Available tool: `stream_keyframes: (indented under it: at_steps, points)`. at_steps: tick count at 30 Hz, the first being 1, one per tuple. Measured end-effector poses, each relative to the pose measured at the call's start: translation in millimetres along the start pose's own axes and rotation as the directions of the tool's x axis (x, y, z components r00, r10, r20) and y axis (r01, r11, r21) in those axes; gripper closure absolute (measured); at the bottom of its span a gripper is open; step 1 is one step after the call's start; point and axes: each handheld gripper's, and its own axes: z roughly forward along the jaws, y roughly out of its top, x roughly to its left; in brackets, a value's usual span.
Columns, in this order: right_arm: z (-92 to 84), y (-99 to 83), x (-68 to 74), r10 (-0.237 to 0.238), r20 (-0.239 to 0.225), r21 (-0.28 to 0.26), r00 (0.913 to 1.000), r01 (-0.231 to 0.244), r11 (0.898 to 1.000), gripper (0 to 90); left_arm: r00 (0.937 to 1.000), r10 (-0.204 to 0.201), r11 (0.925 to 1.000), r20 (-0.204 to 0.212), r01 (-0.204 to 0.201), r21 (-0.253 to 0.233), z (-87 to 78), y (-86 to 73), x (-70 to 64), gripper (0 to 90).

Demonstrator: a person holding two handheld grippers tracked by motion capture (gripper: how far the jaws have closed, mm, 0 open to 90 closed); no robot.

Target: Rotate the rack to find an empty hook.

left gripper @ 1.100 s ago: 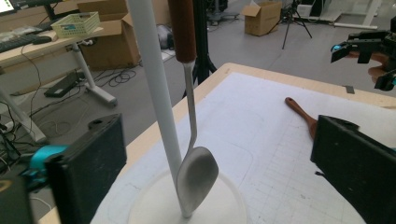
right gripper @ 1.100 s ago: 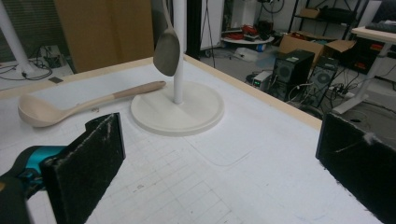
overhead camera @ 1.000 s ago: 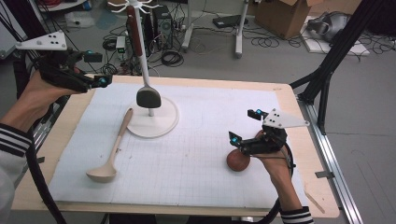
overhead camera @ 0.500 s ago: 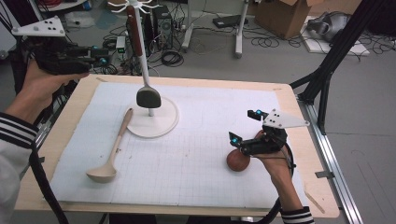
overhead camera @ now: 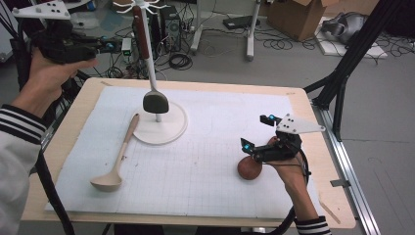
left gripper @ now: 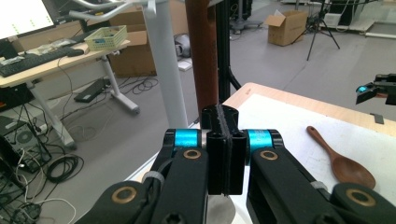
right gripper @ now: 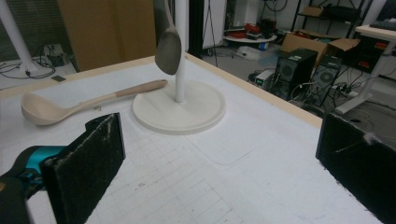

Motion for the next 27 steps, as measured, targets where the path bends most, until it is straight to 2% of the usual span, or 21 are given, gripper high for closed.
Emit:
stream_keyframes:
  at_steps: [7, 12, 15, 18, 27]
  points:
    - [0.4, -0.1, -0.9, 0.005, -0.004, -0.001, 1.0, -0.005, 1.0, 0.5, 0.9999, 0.016, 0.9999, 0.003, -0.016, 0.0, 6.2, 16.5, -0.7, 89.9]
    - [0.1, -0.3, -1.6, 0.005, -0.004, 0.003, 1.0, -0.005, 1.0, 0.5, 0.9997, 0.019, 0.9998, -0.017, -0.018, 0.007, 12.0, 29.1, 4.4, 89.9]
    - [-1.2, -0.5, -1.6, 0.009, -0.005, 0.0, 1.0, -0.009, 1.0, 0.5, 0.9996, 0.016, 0.9998, -0.023, -0.016, -0.008, 14.4, 36.0, 6.9, 89.9]
    - [-2.6, -0.8, -2.3, 0.007, -0.003, -0.006, 1.0, -0.007, 1.0, 0.5, 0.9991, 0.017, 0.9998, -0.038, -0.018, -0.004, 16.4, 39.8, 9.0, 89.9]
    - [-3.6, -3.2, -2.5, 0.009, -0.008, -0.001, 0.9999, -0.009, 1.0, 0.5, 0.9976, -0.011, 0.9996, -0.069, 0.009, -0.027, 21.1, 45.1, 14.8, 89.9]
